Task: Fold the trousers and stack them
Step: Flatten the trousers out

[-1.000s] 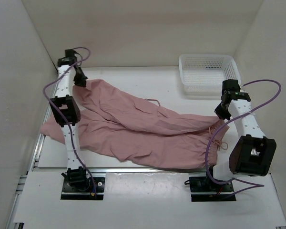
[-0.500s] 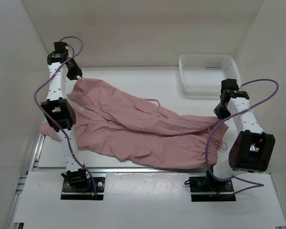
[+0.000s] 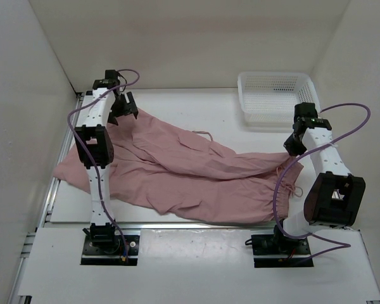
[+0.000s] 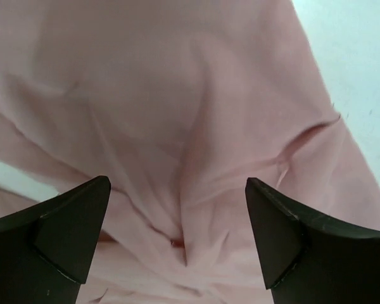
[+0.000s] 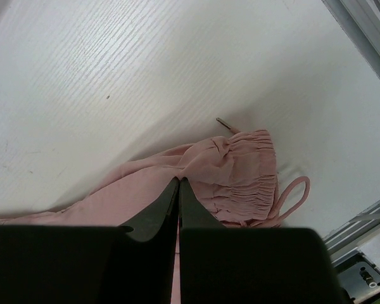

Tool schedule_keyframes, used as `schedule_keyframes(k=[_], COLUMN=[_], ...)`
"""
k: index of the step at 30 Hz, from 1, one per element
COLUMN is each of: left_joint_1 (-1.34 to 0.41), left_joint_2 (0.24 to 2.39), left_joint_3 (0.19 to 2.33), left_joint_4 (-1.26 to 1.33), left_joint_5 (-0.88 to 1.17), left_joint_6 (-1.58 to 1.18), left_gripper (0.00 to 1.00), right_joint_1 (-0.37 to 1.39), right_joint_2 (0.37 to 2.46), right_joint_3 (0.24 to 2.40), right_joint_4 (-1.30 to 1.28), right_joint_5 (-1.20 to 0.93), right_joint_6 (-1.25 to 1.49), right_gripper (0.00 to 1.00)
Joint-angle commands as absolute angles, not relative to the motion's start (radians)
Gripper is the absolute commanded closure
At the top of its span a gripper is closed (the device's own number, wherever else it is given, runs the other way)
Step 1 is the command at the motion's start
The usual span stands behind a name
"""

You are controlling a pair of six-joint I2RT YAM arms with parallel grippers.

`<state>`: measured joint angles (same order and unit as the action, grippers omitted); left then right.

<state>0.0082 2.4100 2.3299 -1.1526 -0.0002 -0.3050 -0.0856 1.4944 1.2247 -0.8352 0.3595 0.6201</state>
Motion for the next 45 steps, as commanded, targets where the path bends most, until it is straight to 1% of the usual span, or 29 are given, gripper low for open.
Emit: schedule_keyframes(k=[1,3,7,13,16,22,24,25,26,28,29,30,32,33,34,39,45], left_joint_1=[-0.011,-0.023,-0.047,-0.136,-0.149,-0.120,-0.095,-0.095,-0.095,-0.095,-0.086,-0.086,-0.068,-0.067,-0.058,-0.058,-0.058], left_joint_2=[2.426,2.450,2.503,2.598,2.644,2.631,2.631,2.631,2.631,2.640,2.628,2.628,2.615,2.615,2.606,2.571,2.542], left_joint_3=[2.443,2.482,2.522,2.655,2.645,2.517,2.493,2.493,2.538,2.549,2.549,2.537,2.537,2.537,2.537,2.566,2.638], left_joint_4=[-1.141,-1.131,-1.083,-1.062,-1.062,-1.062,-1.062,-1.062,-1.078,-1.097,-1.097,-1.097,-1.097,-1.097,-1.097,-1.071,-1.009], left_joint_5=[-0.040,-0.040,-0.005,-0.015,-0.026,-0.072,-0.052,-0.052,-0.075,-0.087,-0.087,-0.087,-0.078,-0.069,-0.057,-0.048,-0.008], left_joint_6=[-0.345,-0.386,-0.445,-0.497,-0.509,-0.518,-0.506,-0.506,-0.497,-0.482,-0.482,-0.482,-0.472,-0.472,-0.472,-0.483,-0.555], left_gripper=[0.00,0.03,0.06,0.06,0.08,0.08,0.07,0.07,0.07,0.15,0.24,0.51,0.72,0.88,0.90,0.90,0.90], right_joint_1=[-0.092,-0.092,-0.092,-0.092,-0.101,-0.101,-0.101,-0.101,-0.101,-0.101,-0.101,-0.101,-0.101,-0.101,-0.101,-0.101,-0.152], right_joint_2=[1.476,1.476,1.476,1.496,1.505,1.514,1.525,1.525,1.535,1.536,1.536,1.536,1.536,1.536,1.536,1.523,1.486], right_joint_3=[1.249,1.238,1.218,1.218,1.218,1.227,1.227,1.227,1.236,1.236,1.236,1.236,1.247,1.247,1.247,1.247,1.282], right_joint_4=[-0.822,-0.822,-0.822,-0.822,-0.822,-0.822,-0.813,-0.813,-0.813,-0.813,-0.813,-0.804,-0.804,-0.804,-0.804,-0.804,-0.804], right_joint_5=[0.347,0.347,0.347,0.337,0.337,0.328,0.319,0.319,0.310,0.310,0.301,0.301,0.301,0.301,0.301,0.328,0.373], right_joint_6=[0.615,0.615,0.615,0.615,0.615,0.615,0.615,0.615,0.615,0.615,0.615,0.615,0.606,0.606,0.606,0.620,0.679], right_gripper=[1.00,1.00,1.00,1.00,1.00,1.00,1.00,1.00,1.00,1.00,1.00,1.00,1.00,1.00,1.00,1.00,1.00])
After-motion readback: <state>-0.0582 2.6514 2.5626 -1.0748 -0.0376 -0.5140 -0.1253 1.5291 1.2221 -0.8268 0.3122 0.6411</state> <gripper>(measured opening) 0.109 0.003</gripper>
